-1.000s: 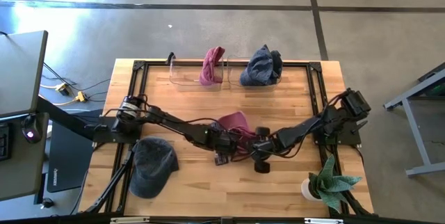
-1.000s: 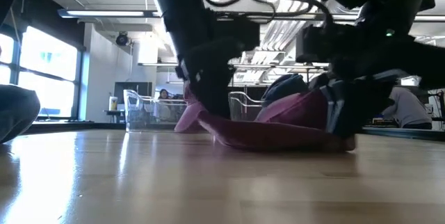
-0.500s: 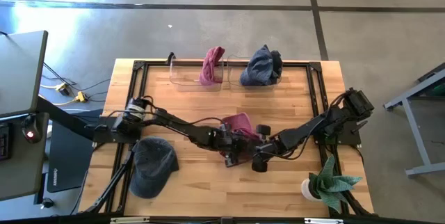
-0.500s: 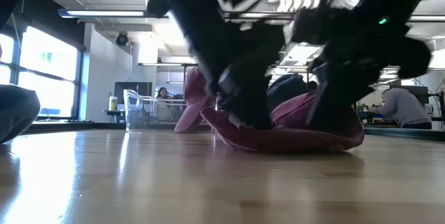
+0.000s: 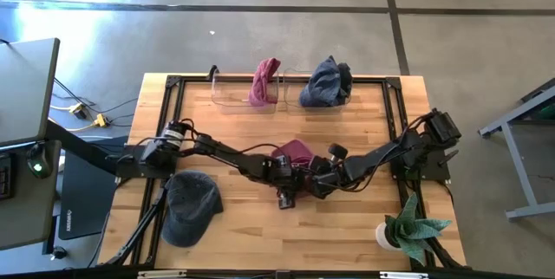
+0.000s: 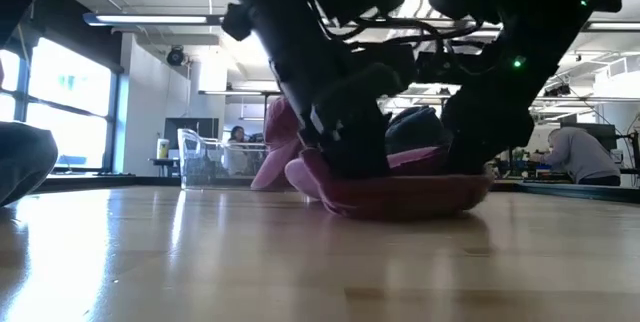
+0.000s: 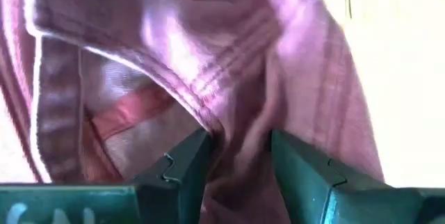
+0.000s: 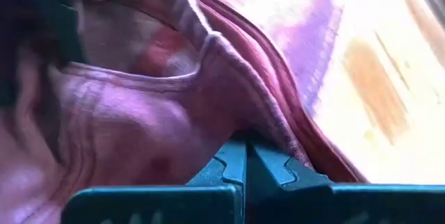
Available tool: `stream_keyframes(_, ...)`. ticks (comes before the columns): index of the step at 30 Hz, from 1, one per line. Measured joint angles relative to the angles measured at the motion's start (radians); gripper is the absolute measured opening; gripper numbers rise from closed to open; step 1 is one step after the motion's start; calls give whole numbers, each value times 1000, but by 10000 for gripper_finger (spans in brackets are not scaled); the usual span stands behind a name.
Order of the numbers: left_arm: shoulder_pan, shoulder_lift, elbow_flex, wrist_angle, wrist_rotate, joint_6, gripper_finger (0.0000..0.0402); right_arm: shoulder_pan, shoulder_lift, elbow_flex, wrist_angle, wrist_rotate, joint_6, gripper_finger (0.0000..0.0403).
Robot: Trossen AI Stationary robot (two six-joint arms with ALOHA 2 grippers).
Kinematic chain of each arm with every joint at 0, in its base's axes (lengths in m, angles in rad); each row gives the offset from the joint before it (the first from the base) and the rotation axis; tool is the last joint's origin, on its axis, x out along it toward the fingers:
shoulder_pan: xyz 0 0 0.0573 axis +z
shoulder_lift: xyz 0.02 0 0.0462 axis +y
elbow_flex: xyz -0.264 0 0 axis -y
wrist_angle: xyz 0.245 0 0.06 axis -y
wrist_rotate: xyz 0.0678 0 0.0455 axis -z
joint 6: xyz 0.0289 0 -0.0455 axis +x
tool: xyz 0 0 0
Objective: Pick & Place hat
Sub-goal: Put the red cap into the left transparent bin
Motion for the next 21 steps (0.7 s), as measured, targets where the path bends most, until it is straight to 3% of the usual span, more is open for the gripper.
stream_keyframes(9,-31,-68,21,-52,-5,1,151,51,-39,38,1,-28,-106,3)
stream_keyframes(14,-38,-75,20,-57,-21,0,151,84,-40,32,87,-184,-254,4)
stream_keyframes(18,-36,-75,20,-108,-71,0,151,107,-37,7,123,-225,-338,17)
stream_keyframes(21,-46,-84,20,-150,-116,3,151,130,-37,7,120,-251,-371,49)
